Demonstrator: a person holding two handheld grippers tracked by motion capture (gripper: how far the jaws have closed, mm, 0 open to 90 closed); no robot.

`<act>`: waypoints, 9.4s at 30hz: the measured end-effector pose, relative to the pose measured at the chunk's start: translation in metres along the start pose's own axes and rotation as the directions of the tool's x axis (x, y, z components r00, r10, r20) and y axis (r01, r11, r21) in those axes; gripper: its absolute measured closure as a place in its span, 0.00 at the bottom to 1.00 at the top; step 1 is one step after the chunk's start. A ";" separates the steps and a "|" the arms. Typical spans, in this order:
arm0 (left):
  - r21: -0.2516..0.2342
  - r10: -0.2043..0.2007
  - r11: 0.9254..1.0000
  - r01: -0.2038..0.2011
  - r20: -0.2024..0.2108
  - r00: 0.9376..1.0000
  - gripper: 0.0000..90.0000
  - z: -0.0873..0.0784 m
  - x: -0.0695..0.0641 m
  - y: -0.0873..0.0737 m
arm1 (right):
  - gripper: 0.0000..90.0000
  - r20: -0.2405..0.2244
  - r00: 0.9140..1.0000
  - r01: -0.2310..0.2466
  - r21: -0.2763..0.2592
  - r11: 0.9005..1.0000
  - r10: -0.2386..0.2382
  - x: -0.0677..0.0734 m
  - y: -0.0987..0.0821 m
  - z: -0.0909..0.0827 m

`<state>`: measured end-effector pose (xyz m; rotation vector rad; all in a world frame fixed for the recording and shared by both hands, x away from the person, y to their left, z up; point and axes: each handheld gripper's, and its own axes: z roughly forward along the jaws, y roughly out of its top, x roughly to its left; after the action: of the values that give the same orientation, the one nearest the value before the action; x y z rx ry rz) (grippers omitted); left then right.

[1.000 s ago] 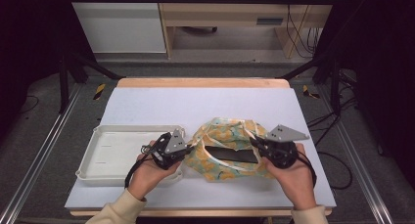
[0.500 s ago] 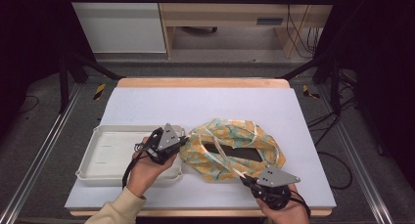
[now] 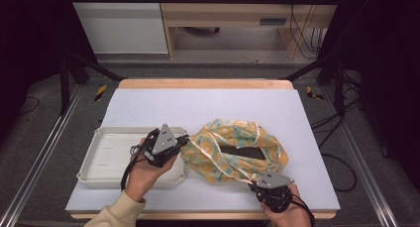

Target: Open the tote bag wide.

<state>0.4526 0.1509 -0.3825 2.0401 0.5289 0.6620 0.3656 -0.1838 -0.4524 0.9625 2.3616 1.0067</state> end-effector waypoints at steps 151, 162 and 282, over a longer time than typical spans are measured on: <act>0.167 0.078 0.981 -0.102 0.144 0.987 0.99 0.076 -0.004 0.072 | 1.00 0.338 0.941 0.017 -0.038 0.999 -0.003 -0.105 0.054 -0.011; 0.195 0.030 0.979 -0.059 0.149 0.988 0.99 0.091 -0.004 0.057 | 0.53 0.280 0.960 0.009 0.017 1.000 -0.014 -0.101 0.044 0.012; 0.287 -0.055 0.957 0.037 0.057 0.997 0.75 0.079 0.012 0.005 | 0.49 0.302 0.946 -0.101 -0.065 0.993 0.116 -0.110 0.018 0.012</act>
<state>0.5123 0.1060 -0.4107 2.3032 0.6639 0.5129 0.4561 -0.2483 -0.4373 1.1501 2.0397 0.8780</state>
